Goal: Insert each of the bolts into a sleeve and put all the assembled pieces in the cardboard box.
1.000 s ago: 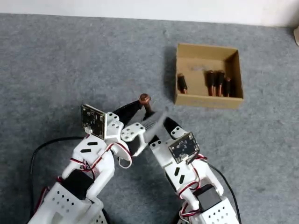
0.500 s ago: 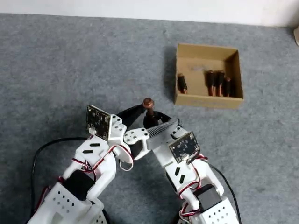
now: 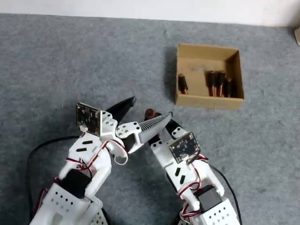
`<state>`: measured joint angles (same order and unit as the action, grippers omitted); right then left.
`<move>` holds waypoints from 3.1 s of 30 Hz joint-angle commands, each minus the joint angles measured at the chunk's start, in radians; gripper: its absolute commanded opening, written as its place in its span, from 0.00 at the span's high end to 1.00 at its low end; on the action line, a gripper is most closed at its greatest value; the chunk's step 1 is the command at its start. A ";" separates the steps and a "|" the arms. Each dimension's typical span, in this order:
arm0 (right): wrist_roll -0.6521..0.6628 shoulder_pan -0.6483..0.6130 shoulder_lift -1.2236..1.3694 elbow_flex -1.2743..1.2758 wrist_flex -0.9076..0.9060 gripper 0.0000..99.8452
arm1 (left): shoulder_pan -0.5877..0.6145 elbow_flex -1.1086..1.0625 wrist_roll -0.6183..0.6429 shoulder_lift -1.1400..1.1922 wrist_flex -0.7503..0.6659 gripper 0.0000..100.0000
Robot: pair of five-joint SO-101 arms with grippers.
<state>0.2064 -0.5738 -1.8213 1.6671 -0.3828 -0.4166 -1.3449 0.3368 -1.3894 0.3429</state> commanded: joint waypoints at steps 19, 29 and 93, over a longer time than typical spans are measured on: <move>0.011 0.113 -0.016 0.044 0.024 1.00 | 0.206 -0.047 0.005 -0.004 -0.173 0.99; 0.008 0.326 0.082 -0.219 -0.127 1.00 | 0.303 -0.101 0.005 -0.004 -0.173 0.99; -0.017 0.456 2.588 -3.445 -1.385 0.67 | 0.302 -0.183 -0.003 -0.004 -0.319 0.99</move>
<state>0.2064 -0.0905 0.9482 -1.6533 -1.7346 -0.1204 -1.5321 0.3368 -1.3894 0.0468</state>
